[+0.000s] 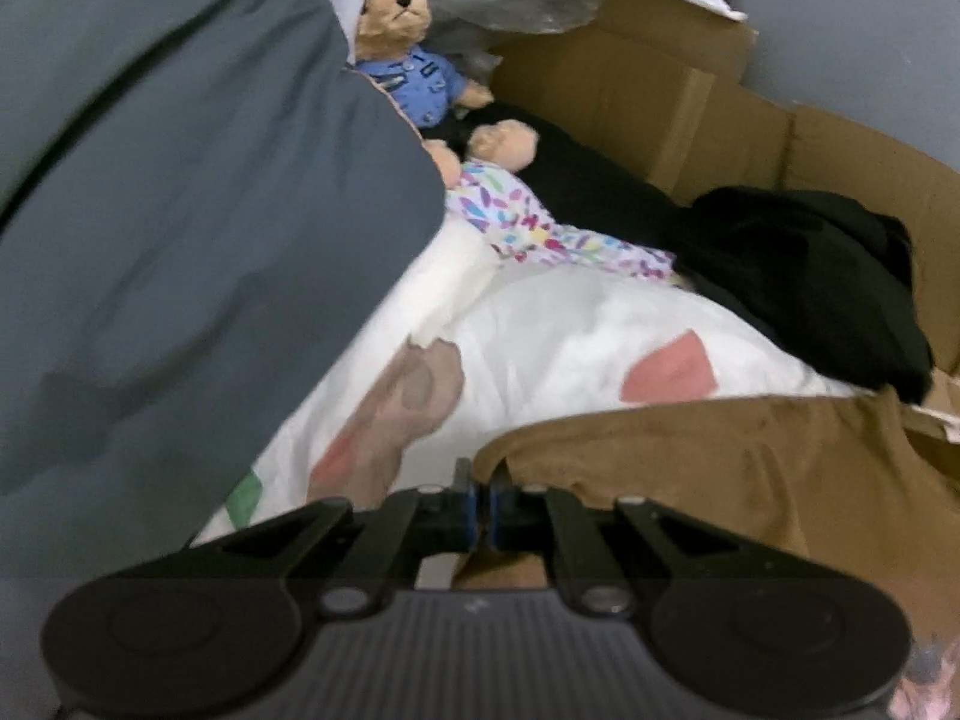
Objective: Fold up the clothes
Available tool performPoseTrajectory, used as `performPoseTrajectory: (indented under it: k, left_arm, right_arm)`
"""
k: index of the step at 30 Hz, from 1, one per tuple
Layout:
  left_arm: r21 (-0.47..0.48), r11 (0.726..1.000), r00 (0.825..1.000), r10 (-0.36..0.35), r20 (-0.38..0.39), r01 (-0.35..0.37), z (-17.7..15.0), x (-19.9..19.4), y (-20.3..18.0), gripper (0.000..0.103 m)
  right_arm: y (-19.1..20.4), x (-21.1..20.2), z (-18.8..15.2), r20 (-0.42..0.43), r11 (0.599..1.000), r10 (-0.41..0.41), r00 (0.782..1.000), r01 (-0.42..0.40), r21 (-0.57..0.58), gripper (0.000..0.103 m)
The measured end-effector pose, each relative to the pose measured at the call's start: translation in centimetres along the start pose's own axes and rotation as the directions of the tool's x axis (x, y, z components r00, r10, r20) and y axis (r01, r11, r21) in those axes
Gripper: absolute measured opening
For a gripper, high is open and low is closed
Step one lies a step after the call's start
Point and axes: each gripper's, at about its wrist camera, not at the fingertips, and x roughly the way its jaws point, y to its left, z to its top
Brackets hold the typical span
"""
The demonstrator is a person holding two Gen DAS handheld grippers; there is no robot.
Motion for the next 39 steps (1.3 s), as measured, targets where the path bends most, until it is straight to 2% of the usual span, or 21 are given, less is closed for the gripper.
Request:
performPoseTrajectory:
  k: [6, 7, 9, 11, 15, 19, 23, 30, 31, 33, 39]
  left_arm:
    - [-0.022, 1.000, 0.999, 0.017, -0.027, -0.018, 0.2, 3.4, -0.1, 0.006]
    - [-0.035, 0.999, 0.998, 0.033, -0.051, -0.035, -0.1, 4.1, 0.0, 0.011]
    - [-0.040, 0.995, 0.990, 0.092, -0.106, -0.097, -0.8, 5.2, 0.2, 0.031]
    - [-0.049, 0.990, 0.985, 0.124, -0.121, -0.131, -1.9, 5.3, 0.6, 0.038]
    - [-0.104, 0.991, 0.988, 0.064, -0.142, -0.080, -3.7, 4.6, 1.9, 0.054]
    - [-0.155, 0.987, 0.985, 0.019, -0.174, -0.047, -5.8, 3.2, 3.2, 0.055]
    - [-0.246, 0.969, 0.978, -0.048, -0.202, -0.003, -8.1, 1.9, 4.4, 0.055]
    - [-0.267, 0.962, 0.968, -0.119, -0.222, 0.057, -10.1, 1.2, 4.4, 0.055]
    - [-0.265, 0.962, 0.967, -0.132, -0.219, 0.071, -10.3, 1.0, 4.3, 0.054]
    - [-0.261, 0.961, 0.968, -0.144, -0.205, 0.088, -10.7, 0.9, 3.8, 0.038]
    - [-0.253, 0.964, 0.962, -0.142, -0.232, 0.081, -11.4, 2.9, 2.0, 0.038]
  right_arm:
    - [0.0, 1.2, 0.2, -0.025, 1.000, -0.014, 1.000, 0.014, -0.006, 0.027]
    - [0.1, 1.4, 0.2, -0.030, 1.000, -0.015, 0.999, 0.015, -0.007, 0.027]
    - [0.3, 1.7, 0.2, -0.033, 1.000, -0.020, 0.999, 0.020, -0.010, 0.027]
    - [0.6, 1.9, 0.1, -0.038, 1.000, -0.018, 0.999, 0.018, -0.014, 0.027]
    - [0.9, 1.8, 0.4, -0.033, 1.000, -0.017, 0.999, 0.016, -0.012, 0.027]
    - [1.4, 1.5, 0.4, -0.023, 1.000, -0.008, 1.000, 0.007, -0.019, 0.027]
    - [1.8, 0.9, 0.3, -0.015, 1.000, 0.000, 1.000, 0.000, -0.030, 0.027]
    - [1.6, -0.3, 0.0, 0.011, 1.000, 0.007, 1.000, -0.007, -0.023, 0.027]
    - [1.5, -0.4, -0.1, 0.013, 1.000, 0.008, 1.000, -0.007, -0.021, 0.027]
    - [1.2, -0.4, -0.5, 0.011, 1.000, 0.004, 1.000, -0.004, -0.015, 0.027]
    - [0.8, 0.2, -1.3, -0.012, 1.000, -0.001, 1.000, 0.001, -0.011, 0.027]
